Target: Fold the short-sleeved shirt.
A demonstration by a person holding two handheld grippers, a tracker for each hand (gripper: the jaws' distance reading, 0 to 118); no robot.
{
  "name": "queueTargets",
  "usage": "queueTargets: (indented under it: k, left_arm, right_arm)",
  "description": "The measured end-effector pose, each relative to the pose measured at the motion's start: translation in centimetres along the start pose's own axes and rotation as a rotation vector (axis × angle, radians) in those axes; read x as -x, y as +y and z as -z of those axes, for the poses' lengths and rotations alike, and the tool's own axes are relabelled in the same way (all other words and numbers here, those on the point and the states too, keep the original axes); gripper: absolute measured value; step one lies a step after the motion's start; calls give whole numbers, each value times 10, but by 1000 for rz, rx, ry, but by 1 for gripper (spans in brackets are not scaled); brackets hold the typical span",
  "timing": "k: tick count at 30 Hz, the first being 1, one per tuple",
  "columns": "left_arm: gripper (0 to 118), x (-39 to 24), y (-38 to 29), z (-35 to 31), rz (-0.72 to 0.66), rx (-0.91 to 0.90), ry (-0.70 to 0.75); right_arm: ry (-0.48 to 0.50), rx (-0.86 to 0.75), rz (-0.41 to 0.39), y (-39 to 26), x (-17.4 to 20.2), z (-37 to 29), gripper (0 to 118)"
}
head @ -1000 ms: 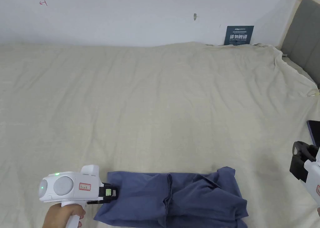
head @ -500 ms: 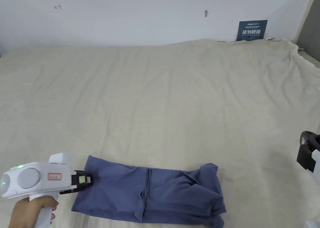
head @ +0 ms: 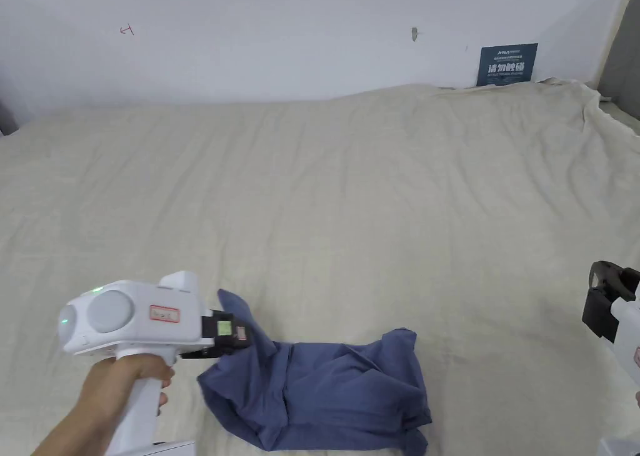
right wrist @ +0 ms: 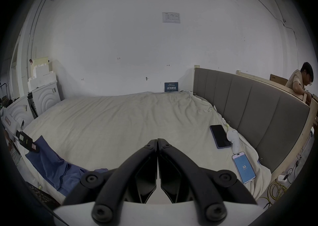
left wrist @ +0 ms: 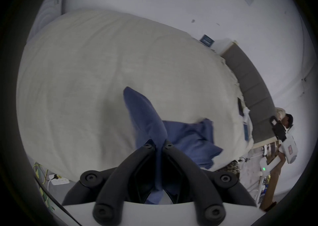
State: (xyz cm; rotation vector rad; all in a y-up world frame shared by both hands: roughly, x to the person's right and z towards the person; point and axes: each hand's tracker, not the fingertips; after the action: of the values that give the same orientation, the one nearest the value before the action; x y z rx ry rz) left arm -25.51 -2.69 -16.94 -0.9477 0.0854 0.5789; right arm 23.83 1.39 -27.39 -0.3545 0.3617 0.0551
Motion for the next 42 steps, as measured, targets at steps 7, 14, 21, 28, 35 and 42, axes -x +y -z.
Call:
queueTargets:
  k: [7,14,21,28,35,42]
  left_arm:
    - [3,-73,-5,72,79,102,-52]
    - [3,-121,-26,146,65,185,-61]
    - [6,-144,-51,195,126,256,33]
    - [85,-158,-51,182,97,225,-133]
    - [118,-155,-33,113,190,-41,-125]
    - [102,-130,-36,76,275,-338,60]
  right_arm:
    - [-21,-12,10,-1,-12,-8,0]
    - [-35,1,3,-6,-18,-11,0]
    - [-52,12,8,-11,-26,-14,0]
    - [-64,23,11,-13,-32,-16,0]
    - [-69,10,16,-10,-34,-19,0]
    - [-69,-9,22,-5,-34,-22,0]
